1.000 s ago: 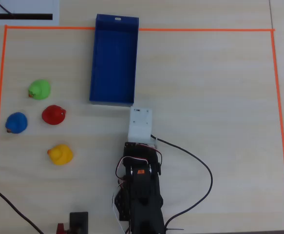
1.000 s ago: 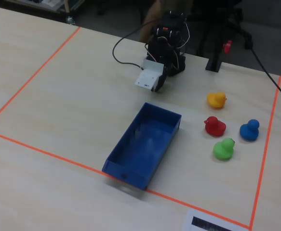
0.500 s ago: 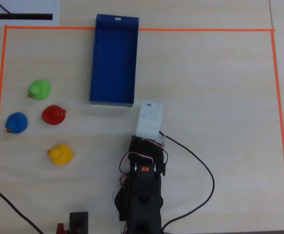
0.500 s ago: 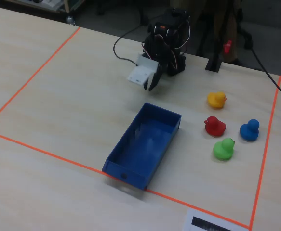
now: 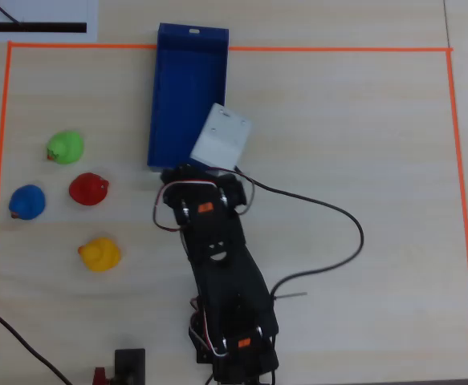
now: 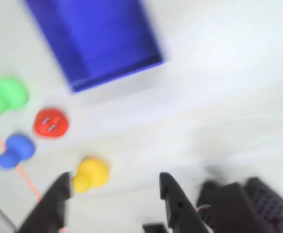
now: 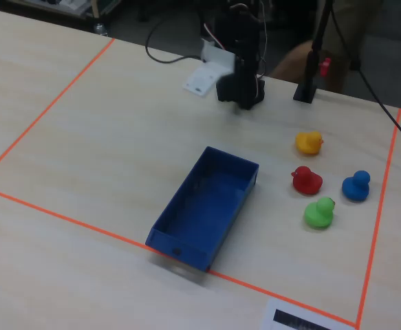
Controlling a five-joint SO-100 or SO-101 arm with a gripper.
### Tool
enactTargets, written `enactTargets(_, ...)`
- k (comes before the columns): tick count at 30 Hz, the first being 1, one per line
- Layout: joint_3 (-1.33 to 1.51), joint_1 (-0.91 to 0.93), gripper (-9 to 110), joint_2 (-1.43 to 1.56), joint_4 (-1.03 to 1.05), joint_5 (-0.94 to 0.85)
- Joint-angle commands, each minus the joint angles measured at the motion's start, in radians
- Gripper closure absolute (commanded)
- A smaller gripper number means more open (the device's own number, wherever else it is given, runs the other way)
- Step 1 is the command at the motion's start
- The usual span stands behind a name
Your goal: Grasp green duck and put it into box.
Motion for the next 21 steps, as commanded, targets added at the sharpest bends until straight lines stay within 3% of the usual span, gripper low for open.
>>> enactTargets(1,-0.249,-0.239,61,-0.184,0.035,0.089)
enactTargets(13,-0.755,-0.413,53,-0.736,-0.009,0.141)
enactTargets(21,-0.827,-0.370,52,-0.991,-0.195,0.098)
